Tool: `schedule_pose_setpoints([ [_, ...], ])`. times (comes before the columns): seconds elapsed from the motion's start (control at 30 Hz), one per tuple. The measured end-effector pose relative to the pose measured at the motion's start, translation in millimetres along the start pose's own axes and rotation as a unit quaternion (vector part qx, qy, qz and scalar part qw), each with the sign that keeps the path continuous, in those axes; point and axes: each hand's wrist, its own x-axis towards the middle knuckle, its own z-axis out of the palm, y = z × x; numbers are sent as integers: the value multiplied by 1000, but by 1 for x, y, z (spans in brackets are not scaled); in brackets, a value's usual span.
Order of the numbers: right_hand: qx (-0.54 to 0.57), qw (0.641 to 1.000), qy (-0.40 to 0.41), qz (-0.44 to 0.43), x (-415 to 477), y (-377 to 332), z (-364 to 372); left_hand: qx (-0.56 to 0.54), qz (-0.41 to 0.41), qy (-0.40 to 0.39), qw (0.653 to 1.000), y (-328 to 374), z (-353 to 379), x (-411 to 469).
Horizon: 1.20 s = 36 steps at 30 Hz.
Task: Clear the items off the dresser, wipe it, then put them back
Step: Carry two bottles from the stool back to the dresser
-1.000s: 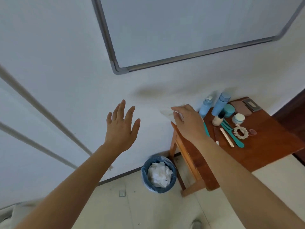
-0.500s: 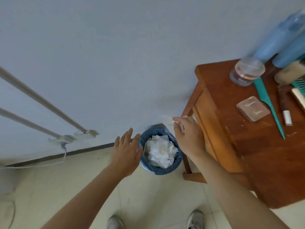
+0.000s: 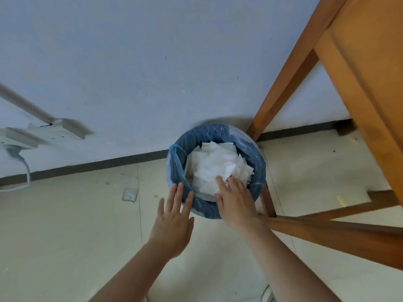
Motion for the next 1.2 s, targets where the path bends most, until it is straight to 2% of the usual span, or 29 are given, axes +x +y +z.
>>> schedule_pose_setpoints([
  [0.13,-5,998,54,18,-8,-10,-46,37,3,-11,999,-7,-36,-10],
  [0.23,-11,996,80,30,-24,-28,-113,43,-9,39,998,-11,-102,-34],
  [0.37,18,986,165,10,-52,-72,-222,13,7,153,988,-19,-233,-75],
  [0.53,39,968,249,-2,-122,-130,-377,-53,-11,226,973,-18,-407,-144],
  [0.63,27,953,302,21,-171,-134,-471,-62,19,260,964,-3,-509,-183],
  [0.73,33,922,384,34,-210,-110,-557,-55,90,305,947,34,-588,-202],
  [0.87,21,892,447,69,-255,-49,-636,-48,159,351,922,106,-655,-210],
  [0.97,12,885,452,108,-288,5,-669,-54,156,360,918,172,-682,-216],
  [1.2,12,869,483,103,-315,113,-722,-68,156,345,923,277,-700,-203],
])
